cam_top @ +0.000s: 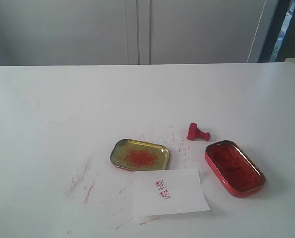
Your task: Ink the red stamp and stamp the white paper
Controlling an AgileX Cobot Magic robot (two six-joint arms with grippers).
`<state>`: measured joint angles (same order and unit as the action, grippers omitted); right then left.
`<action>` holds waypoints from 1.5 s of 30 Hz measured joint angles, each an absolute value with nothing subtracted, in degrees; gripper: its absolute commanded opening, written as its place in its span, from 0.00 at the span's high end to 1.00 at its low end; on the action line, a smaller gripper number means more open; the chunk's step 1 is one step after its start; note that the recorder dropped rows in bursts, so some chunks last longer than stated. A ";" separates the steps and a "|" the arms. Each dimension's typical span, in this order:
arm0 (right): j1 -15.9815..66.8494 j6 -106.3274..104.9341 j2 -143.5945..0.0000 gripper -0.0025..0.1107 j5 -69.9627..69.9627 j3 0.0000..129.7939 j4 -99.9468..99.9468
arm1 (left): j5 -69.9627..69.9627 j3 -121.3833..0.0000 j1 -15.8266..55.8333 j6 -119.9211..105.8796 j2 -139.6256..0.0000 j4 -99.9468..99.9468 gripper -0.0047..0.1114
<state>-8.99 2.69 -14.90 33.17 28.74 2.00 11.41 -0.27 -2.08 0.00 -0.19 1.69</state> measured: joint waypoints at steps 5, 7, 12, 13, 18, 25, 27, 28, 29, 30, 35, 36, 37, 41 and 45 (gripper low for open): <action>-8.99 2.69 -11.96 0.98 32.68 28.74 2.00 | 11.41 -0.27 -2.08 0.00 -0.19 1.69 0.96; -8.99 2.69 -10.41 0.98 32.54 28.74 2.00 | 11.41 -0.27 -2.08 0.00 -0.19 1.69 0.96; -8.99 2.69 -6.95 0.98 32.44 28.74 2.00 | 11.41 -0.27 -2.08 0.00 -0.19 1.69 0.96; -8.99 2.69 -6.12 0.98 32.42 28.74 2.00 | 11.41 -0.27 -2.08 0.00 -0.19 1.69 0.96; -8.99 2.69 -1.57 0.98 25.65 24.88 2.26 | 11.41 -0.27 -2.08 0.00 -0.19 1.69 0.96; -8.99 2.69 -0.22 0.98 18.68 11.54 2.39 | 11.41 -0.27 -2.08 0.00 -0.19 1.69 0.96; -8.99 2.69 -0.22 0.98 18.39 8.50 2.39 | 11.41 -0.27 -2.08 0.00 -0.19 1.69 0.96; -8.99 2.69 -0.22 0.98 18.12 6.54 2.39 | 11.41 -0.27 -2.08 0.00 -0.19 1.69 0.96; -8.99 2.69 -0.22 0.98 17.68 5.13 2.39 | 11.41 -0.27 -2.08 0.00 -0.19 1.69 0.96; -8.99 2.69 -0.22 0.98 17.26 4.37 2.39 | 11.41 -0.27 -2.08 0.00 -0.19 1.69 0.96; -8.99 2.69 -0.22 0.98 15.71 2.18 2.39 | 11.41 -0.27 -2.08 0.00 -0.19 1.69 0.96; -8.99 2.69 -0.22 0.98 15.71 1.93 2.39 | 11.41 -0.27 -2.08 0.00 -0.19 1.69 0.96; -8.85 2.69 -0.22 0.98 15.59 1.59 2.50 | 11.41 -0.27 -2.08 0.00 -0.19 1.69 0.96; -6.50 2.69 -0.22 0.98 14.90 0.74 2.47 | 11.41 -0.27 -2.08 0.00 -0.19 1.69 0.96; -4.54 2.69 -0.22 0.98 14.63 0.27 2.47 | 11.41 -0.27 -2.08 0.00 -0.19 1.69 0.96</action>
